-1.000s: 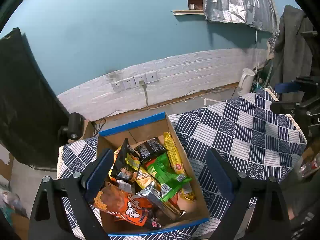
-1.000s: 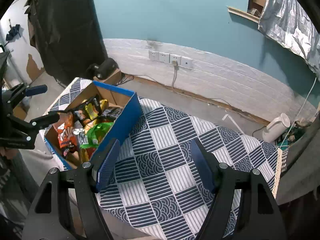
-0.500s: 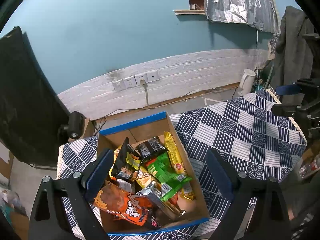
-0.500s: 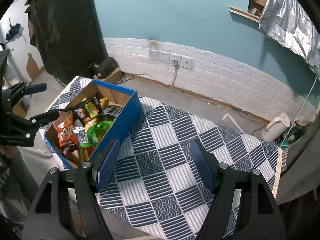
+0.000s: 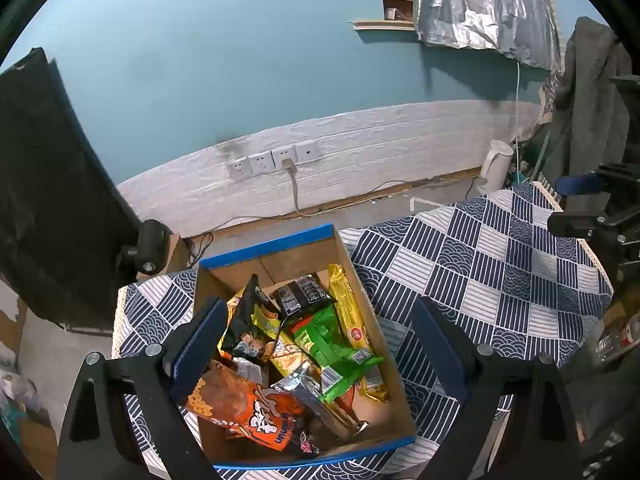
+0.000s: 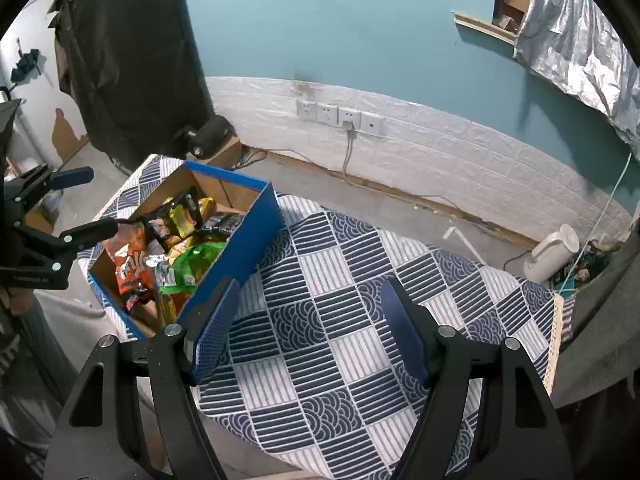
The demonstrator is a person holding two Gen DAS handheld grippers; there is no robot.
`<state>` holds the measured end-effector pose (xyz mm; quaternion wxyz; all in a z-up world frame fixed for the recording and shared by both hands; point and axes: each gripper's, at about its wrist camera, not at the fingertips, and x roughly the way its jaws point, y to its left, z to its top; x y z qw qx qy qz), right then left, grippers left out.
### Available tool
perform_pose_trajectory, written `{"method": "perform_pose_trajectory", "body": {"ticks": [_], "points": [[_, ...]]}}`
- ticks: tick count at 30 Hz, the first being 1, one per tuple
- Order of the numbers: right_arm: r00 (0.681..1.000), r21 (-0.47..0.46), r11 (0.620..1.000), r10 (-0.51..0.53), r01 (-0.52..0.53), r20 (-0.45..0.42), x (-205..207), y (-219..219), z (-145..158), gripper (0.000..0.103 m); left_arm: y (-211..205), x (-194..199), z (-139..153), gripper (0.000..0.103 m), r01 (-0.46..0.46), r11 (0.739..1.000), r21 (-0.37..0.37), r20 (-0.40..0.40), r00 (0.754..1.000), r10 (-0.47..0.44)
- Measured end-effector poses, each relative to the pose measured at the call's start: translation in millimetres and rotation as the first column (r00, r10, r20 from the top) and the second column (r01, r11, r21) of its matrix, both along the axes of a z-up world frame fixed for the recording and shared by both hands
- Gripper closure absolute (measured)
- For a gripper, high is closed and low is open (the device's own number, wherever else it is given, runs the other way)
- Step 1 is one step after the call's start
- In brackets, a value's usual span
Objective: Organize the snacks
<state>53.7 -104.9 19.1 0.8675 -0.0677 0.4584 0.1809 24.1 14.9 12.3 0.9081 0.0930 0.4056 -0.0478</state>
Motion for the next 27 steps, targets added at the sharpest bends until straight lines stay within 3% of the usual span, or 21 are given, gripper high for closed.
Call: {"method": "perform_pose_trajectory", "body": {"ticks": [27], "points": [[1.0,-0.002,1.0,-0.005,0.005,0.005,-0.8,-3.6,3.2,0.03,0.6,2.5,-3.3,0.009,-0.032,0.999,-0.009,-0.041,0.999,0.032]]}}
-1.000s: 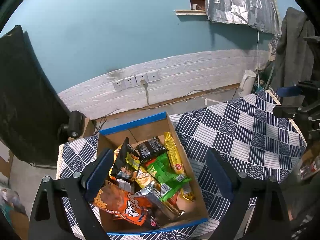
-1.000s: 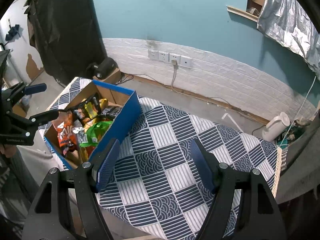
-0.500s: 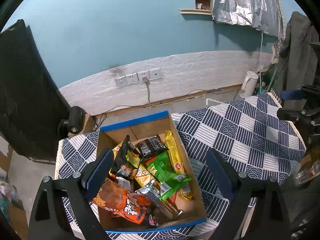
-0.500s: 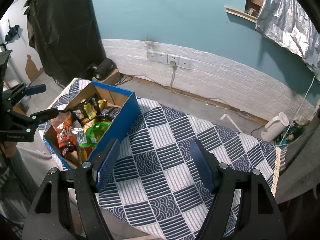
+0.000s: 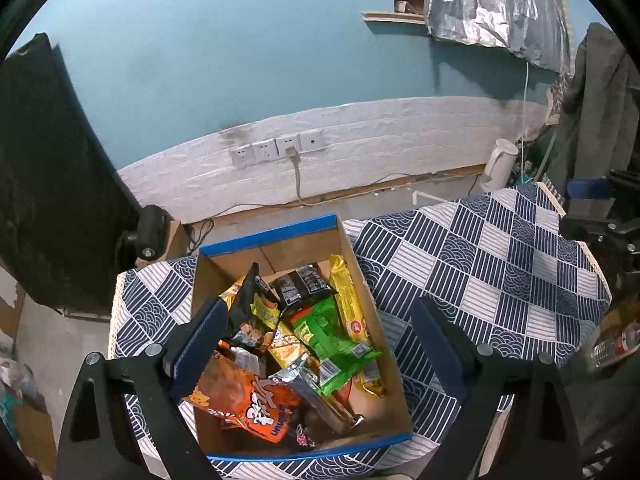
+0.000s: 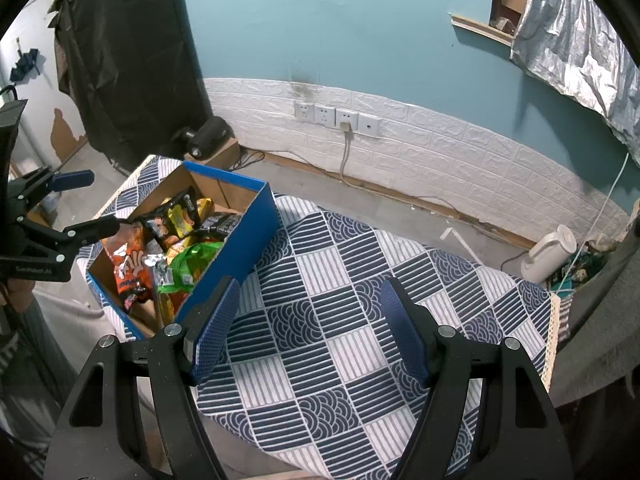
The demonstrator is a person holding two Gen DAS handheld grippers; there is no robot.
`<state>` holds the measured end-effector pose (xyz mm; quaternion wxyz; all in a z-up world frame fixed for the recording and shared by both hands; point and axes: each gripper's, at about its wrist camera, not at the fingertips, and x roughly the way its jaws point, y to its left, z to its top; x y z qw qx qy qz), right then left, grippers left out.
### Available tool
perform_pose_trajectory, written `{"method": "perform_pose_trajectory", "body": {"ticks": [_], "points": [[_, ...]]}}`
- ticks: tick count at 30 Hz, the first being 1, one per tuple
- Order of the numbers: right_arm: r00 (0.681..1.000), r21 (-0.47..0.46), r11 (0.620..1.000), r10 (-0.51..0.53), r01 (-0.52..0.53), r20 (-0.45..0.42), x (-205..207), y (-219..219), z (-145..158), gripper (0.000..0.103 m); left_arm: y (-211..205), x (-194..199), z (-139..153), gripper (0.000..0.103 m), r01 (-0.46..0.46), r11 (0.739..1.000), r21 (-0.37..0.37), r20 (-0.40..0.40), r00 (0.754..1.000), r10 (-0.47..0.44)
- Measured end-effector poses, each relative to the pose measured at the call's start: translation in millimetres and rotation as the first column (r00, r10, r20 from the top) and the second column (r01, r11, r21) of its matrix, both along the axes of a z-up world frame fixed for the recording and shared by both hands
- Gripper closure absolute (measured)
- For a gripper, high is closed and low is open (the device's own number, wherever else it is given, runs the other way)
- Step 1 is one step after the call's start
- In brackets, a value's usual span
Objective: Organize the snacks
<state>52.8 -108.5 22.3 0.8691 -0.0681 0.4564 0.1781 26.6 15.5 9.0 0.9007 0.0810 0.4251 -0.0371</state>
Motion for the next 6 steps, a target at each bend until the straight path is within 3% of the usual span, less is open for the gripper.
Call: {"method": "perform_pose_trajectory", "body": {"ticks": [6], "points": [[1.0,0.001,1.0,-0.001,0.001,0.0,-0.2,0.3,0.1,0.03,-3.7,-1.0,0.5,0.009,0.012,1.0,0.007,0.001,1.0,-0.012]]}}
